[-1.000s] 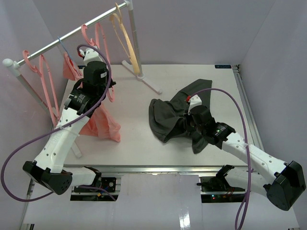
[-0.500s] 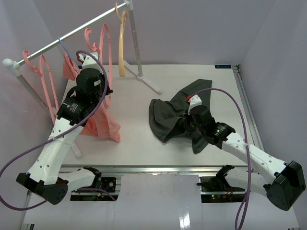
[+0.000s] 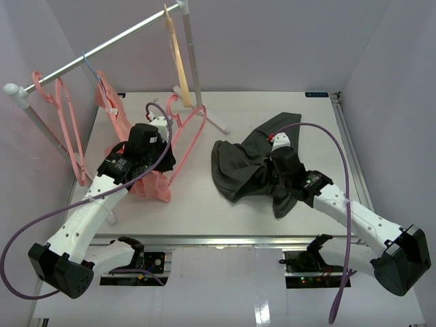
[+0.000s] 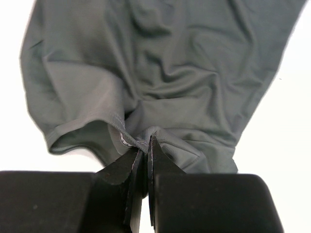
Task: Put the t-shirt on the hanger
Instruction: Pick up the hanger from the clothesline.
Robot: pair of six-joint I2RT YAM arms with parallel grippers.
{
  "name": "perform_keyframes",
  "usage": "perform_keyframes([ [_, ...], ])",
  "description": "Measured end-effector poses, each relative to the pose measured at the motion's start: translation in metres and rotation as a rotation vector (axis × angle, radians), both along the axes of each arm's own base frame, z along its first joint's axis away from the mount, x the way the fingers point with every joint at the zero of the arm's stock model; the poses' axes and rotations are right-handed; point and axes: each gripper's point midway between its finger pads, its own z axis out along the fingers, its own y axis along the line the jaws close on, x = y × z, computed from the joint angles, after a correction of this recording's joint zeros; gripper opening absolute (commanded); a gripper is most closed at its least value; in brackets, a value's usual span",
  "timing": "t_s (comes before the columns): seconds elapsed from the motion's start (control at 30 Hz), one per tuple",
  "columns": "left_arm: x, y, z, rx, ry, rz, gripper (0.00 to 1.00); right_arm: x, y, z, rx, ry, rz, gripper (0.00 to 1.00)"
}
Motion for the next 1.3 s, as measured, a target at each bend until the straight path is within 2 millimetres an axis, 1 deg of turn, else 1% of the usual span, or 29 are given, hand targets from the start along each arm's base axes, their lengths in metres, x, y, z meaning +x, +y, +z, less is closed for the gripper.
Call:
perform_keyframes([
  [0.1, -0.013, -0.012, -0.02, -0.01, 0.058, -0.089, 0.0, 0.007, -0.011, 0.002, -0.019, 0.013, -0.058, 0.08],
  [0.2, -0.03, -0.025, -0.039, -0.022, 0.12, -0.168, 0.0, 0.014, -0.017, 0.01, -0.018, 0.009, -0.106, 0.08],
  [0.33, -0.047, -0.039, -0.053, -0.035, 0.169, -0.25, 0.0, 0.021, -0.022, 0.019, -0.015, 0.0, -0.149, 0.08],
  [0.43, -0.063, -0.05, -0.057, -0.06, 0.188, -0.333, 0.0, 0.027, -0.027, 0.024, -0.02, 0.003, -0.179, 0.08],
  [0.5, -0.073, -0.057, -0.055, -0.082, 0.181, -0.387, 0.0, 0.031, -0.032, 0.025, -0.027, 0.012, -0.199, 0.08],
  [0.6, -0.087, -0.066, -0.047, -0.105, 0.145, -0.455, 0.0, 0.036, -0.037, 0.027, -0.032, 0.02, -0.218, 0.08],
  [0.7, -0.098, -0.072, -0.038, -0.124, 0.11, -0.506, 0.0, 0.035, -0.04, 0.024, -0.039, 0.035, -0.224, 0.08],
  [0.87, -0.105, -0.069, -0.025, -0.138, 0.065, -0.524, 0.0, 0.032, -0.041, 0.021, -0.048, 0.058, -0.22, 0.08],
  [1.03, -0.113, -0.066, -0.009, -0.149, 0.03, -0.556, 0.0, 0.031, -0.039, 0.022, -0.039, 0.062, -0.21, 0.08],
  [1.13, -0.119, -0.067, -0.002, -0.166, 0.013, -0.586, 0.0, 0.031, -0.038, 0.025, -0.027, 0.061, -0.205, 0.08],
  [1.3, -0.128, -0.07, 0.001, -0.184, 0.016, -0.628, 0.0, 0.032, -0.036, 0.035, -0.004, 0.048, -0.197, 0.08],
])
